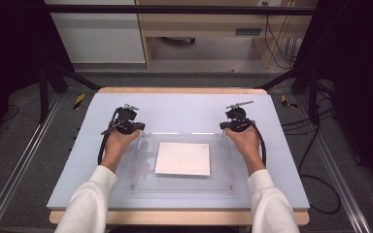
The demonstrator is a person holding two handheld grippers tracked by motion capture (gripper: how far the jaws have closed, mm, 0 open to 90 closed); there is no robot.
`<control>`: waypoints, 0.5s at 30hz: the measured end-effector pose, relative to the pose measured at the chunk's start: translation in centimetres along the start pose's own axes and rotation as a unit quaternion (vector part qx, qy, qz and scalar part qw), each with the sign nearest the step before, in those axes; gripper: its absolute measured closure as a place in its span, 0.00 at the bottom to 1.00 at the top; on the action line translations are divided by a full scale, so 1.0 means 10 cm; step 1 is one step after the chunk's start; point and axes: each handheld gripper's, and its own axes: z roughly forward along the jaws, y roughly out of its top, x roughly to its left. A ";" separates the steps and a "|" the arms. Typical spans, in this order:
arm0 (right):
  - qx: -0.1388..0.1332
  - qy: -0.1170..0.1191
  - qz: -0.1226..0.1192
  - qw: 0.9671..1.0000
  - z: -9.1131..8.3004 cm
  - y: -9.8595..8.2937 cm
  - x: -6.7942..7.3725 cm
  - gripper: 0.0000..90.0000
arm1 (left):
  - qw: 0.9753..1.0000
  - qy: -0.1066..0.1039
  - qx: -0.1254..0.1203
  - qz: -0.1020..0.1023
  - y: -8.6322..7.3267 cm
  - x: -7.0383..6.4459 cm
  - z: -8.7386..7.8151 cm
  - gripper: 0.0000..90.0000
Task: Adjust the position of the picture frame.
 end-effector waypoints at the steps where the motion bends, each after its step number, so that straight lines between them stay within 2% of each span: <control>1: -0.001 -0.002 -0.003 1.000 0.00 0.00 0.01 0.94 | 1.000 0.001 0.001 0.000 0.00 0.00 0.00 0.94; 3: -0.008 -0.003 -0.007 1.000 -0.01 -0.02 0.01 0.92 | 1.000 0.000 0.004 0.001 0.01 -0.01 0.00 0.94; 7: -0.034 -0.029 -0.024 0.999 -0.06 -0.11 0.01 0.75 | 1.000 0.004 0.009 0.010 0.01 -0.03 0.00 0.94; 11: -0.066 -0.047 -0.044 0.996 -0.23 -0.25 0.03 0.65 | 1.000 0.004 0.011 0.007 0.01 -0.02 0.00 0.94; 13: -0.082 -0.049 -0.043 0.995 -0.34 -0.33 0.04 0.61 | 1.000 0.005 0.012 0.004 0.02 -0.03 0.01 0.94; 15: -0.092 -0.051 -0.052 0.993 -0.46 -0.43 0.05 0.55 | 1.000 0.003 0.013 0.001 0.02 -0.02 0.01 0.94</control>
